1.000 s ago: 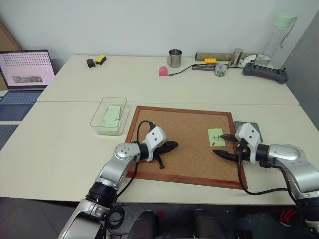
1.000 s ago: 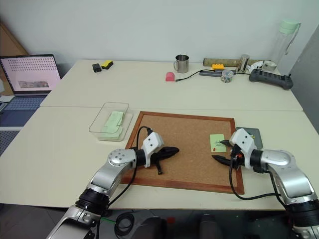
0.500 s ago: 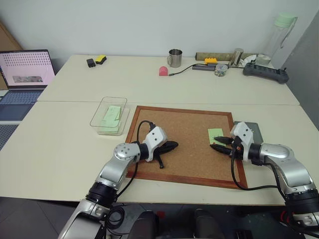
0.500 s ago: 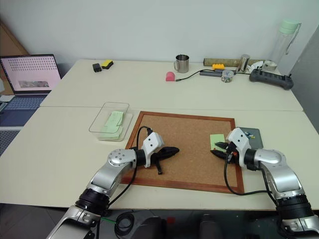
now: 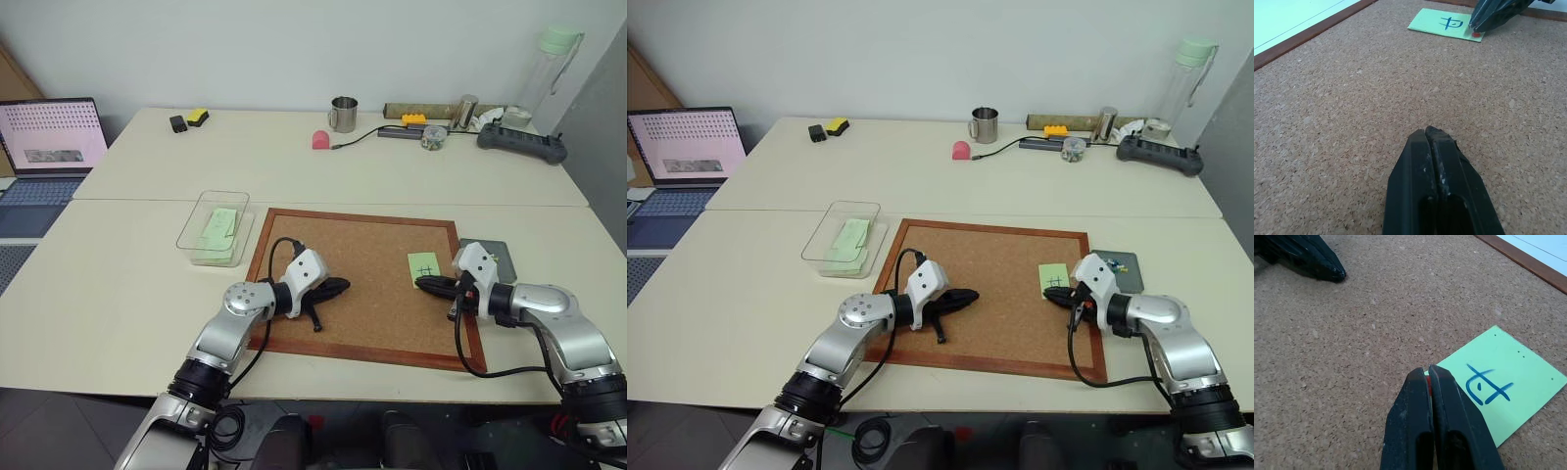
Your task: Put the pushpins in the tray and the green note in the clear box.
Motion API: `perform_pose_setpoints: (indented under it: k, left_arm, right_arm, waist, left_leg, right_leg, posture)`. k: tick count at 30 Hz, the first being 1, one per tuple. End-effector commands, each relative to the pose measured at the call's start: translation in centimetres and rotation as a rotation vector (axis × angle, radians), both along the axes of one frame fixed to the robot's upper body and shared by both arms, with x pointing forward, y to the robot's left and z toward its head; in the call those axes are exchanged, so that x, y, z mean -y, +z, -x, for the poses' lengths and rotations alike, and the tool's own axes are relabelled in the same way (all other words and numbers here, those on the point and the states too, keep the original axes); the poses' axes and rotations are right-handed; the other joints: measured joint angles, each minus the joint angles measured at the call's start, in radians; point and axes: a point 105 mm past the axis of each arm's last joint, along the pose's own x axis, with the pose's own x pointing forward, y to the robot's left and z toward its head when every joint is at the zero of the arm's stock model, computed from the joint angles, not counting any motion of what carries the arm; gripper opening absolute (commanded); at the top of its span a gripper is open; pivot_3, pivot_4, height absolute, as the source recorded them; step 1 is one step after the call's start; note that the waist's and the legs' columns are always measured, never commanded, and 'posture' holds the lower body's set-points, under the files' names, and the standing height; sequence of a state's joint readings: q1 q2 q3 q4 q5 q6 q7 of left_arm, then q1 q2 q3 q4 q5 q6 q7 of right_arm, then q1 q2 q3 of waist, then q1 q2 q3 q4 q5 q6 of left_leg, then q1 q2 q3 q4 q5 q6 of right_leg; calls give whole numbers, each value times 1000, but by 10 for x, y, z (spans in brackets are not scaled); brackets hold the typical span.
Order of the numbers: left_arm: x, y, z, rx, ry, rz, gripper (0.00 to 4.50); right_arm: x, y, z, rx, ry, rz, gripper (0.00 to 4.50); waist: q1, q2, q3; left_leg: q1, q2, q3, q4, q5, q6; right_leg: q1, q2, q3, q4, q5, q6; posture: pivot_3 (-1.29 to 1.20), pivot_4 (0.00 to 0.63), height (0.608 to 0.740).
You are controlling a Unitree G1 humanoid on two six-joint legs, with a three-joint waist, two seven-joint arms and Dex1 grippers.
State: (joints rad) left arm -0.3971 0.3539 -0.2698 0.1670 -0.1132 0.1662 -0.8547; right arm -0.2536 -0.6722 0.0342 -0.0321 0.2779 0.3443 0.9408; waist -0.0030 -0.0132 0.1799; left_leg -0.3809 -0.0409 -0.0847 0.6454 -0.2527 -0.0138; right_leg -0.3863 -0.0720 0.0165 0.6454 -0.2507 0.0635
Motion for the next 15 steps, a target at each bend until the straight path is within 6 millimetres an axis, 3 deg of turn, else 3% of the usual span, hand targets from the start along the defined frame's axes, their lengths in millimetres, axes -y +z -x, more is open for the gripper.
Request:
perform_pose_setpoints:
  k: [1, 6, 11, 15]
  left_arm:
    - [-9, -23, 1, -70, 50, -53, 0]
    - [-8, -21, -2, -71, 62, -37, 0]
    - [-8, 2, -5, -81, 67, 50, 0]
    - [-9, 37, -5, -163, 74, 241, 681]
  right_arm:
    - [0, 33, 2, 88, 33, -21, 21]
    - [1, 42, 3, 134, 43, 16, 21]
    - [-6, 48, 4, 235, 88, 104, 21]
    - [-11, 50, 2, 337, 121, 182, 0]
  waist:
    - [0, 0, 0]
    - [1, 0, 0]
    - [0, 0, 0]
    - [-4, -2, 1]
  left_leg:
    - [0, 0, 0, 0, 0, 0]
    - [0, 0, 0, 0, 0, 0]
    - [0, 0, 0, 0, 0, 0]
    - [-1, 0, 0, 0, 0, 0]
  right_leg:
    - [0, 0, 0, 0, 0, 0]
    - [0, 0, 0, 0, 0, 0]
    - [0, 0, 0, 0, 0, 0]
    - [-2, 0, 0, 0, 0, 1]
  posture:
    - [0, 150, 740]
    - [0, 150, 740]
    - [0, 150, 740]
    - [0, 150, 740]
